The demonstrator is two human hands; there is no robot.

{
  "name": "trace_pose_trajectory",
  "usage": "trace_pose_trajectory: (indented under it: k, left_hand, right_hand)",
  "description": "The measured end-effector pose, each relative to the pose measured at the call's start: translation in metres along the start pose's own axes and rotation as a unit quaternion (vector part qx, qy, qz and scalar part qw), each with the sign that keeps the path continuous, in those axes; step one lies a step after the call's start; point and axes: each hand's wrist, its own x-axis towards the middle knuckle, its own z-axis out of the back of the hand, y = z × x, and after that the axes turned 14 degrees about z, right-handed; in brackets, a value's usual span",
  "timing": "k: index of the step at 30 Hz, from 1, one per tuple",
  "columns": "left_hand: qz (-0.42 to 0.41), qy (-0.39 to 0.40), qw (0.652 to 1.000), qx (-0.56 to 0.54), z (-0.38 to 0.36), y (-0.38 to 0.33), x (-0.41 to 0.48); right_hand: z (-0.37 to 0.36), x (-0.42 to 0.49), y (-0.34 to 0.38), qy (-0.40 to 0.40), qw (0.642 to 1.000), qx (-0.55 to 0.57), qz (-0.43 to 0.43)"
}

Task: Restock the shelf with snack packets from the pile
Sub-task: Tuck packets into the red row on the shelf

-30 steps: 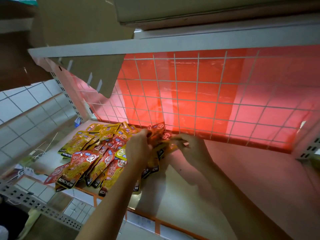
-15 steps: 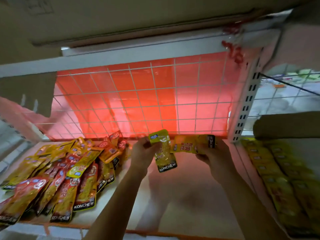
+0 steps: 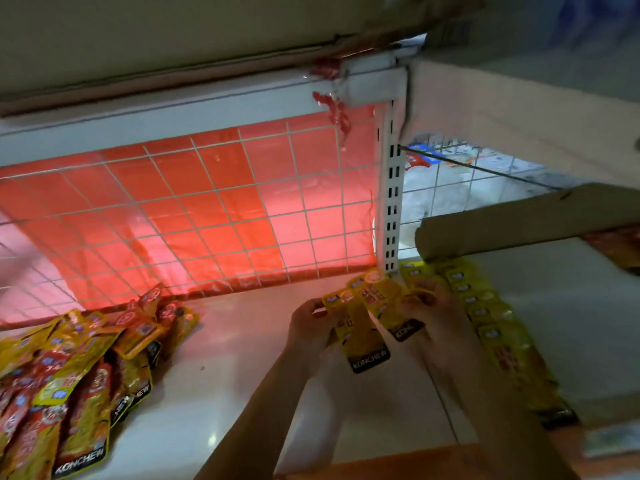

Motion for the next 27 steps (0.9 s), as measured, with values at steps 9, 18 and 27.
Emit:
trace_pose_trajectory:
  k: [9,18,27]
  left_hand:
    - [-0.007,0.029,0.999,0.032,-0.050,0.017,-0.004]
    - [-0.098,-0.045,0.975,0.195,-0.073,0.012,0.022]
    - [-0.204,-0.153,0.855,0.451,-0.087,0.007,0.036]
  right_hand:
    - [0.059,0.003,0.038,0.027,0.999,-0.048,0.001]
    - [0.071,0.009,0.045,-0.051,0.998,-0.030,-0.003]
    - [0.064,0.015,0.041,-0.039,0.994,-0.092,0.033]
